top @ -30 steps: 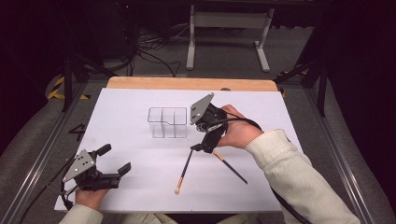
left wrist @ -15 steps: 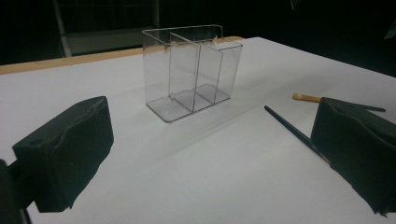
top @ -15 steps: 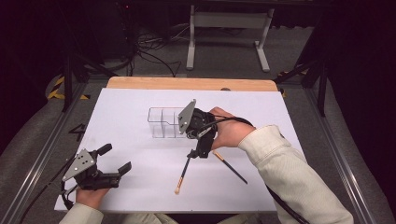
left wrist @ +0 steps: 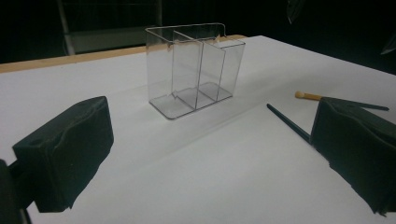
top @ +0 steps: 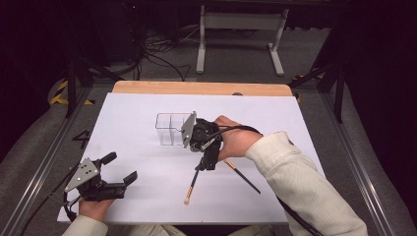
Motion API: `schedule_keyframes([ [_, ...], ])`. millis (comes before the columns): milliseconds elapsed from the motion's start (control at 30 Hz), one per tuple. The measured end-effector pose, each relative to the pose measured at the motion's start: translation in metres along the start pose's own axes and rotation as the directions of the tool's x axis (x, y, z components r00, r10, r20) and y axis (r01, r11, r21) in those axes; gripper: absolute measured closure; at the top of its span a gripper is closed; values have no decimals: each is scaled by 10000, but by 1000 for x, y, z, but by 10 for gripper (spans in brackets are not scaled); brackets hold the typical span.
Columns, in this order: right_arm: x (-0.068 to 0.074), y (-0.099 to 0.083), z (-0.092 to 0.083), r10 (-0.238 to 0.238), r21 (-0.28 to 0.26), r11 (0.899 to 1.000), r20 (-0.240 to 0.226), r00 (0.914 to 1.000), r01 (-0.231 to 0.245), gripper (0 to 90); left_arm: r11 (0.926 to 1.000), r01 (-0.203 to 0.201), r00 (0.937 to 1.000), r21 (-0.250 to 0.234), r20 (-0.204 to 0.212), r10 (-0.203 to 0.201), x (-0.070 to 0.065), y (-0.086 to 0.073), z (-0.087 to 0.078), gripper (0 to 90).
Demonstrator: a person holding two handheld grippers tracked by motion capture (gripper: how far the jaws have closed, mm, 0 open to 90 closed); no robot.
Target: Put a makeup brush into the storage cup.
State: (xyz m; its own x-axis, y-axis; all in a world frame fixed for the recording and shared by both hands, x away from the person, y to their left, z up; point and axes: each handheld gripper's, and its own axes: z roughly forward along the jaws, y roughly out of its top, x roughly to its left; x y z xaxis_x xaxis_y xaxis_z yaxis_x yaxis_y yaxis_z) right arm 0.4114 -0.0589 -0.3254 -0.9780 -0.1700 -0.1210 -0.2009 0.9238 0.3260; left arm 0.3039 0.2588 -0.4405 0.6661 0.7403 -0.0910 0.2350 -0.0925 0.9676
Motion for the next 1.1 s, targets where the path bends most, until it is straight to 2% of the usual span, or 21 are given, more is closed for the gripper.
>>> schedule_keyframes([
  [133,0,2,6,-154,204,9997,-93,9998,156,20,9999,134,9999,-22,-69,-135,1,-1,-3,4],
  [333,0,6,15,-244,557,9981,-231,9994,256,21,10000,87,9999,33,-83,-87,1,-1,-3,4],
  [967,-2,-2,41,100,1016,9948,-585,9982,-40,25,10000,-53,9999,32,-129,53,1,-1,0,4],
  [1100,-2,-3,46,155,961,9953,-643,9978,-92,25,10000,-54,9999,58,-134,55,2,-1,-1,4],
])
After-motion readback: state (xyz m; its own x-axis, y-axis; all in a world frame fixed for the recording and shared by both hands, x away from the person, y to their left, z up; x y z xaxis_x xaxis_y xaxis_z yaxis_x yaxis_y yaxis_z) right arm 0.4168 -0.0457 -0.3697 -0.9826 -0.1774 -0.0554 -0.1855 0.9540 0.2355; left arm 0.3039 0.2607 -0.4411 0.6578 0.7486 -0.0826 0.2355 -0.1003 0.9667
